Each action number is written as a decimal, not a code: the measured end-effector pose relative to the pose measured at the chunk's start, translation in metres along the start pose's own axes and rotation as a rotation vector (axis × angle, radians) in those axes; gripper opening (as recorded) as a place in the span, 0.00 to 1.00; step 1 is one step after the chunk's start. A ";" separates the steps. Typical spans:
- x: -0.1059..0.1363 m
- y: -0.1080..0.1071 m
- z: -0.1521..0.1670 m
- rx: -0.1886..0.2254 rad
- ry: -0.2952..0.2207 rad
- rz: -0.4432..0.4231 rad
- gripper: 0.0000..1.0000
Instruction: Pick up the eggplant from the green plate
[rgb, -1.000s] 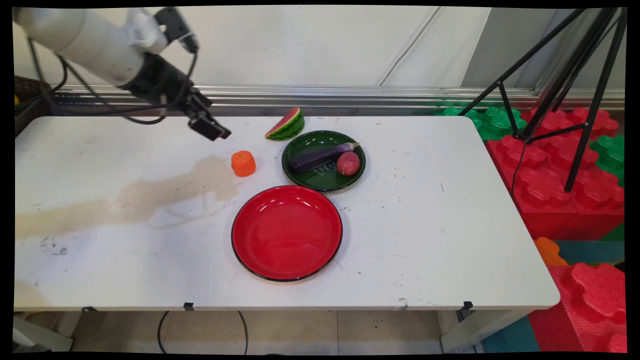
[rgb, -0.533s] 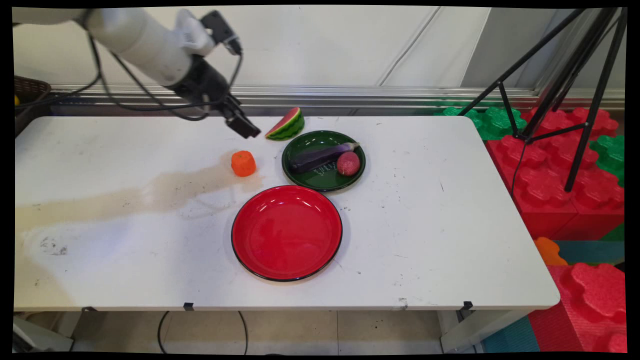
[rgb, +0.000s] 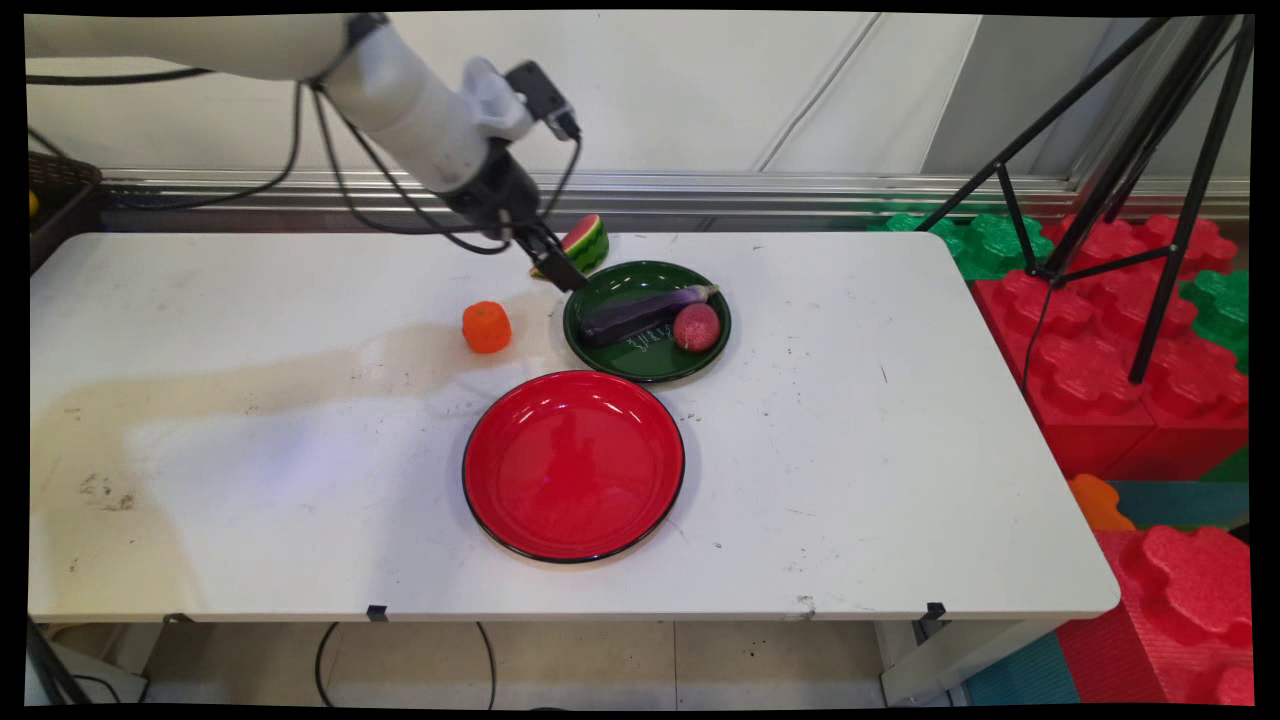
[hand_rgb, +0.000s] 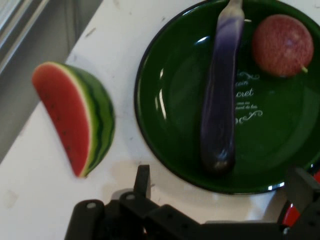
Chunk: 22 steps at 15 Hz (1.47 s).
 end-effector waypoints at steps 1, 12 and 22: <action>0.005 0.001 0.011 -0.008 -0.004 0.002 1.00; 0.036 0.006 0.104 -0.084 -0.041 0.033 1.00; 0.038 0.004 0.143 -0.111 -0.080 0.027 0.00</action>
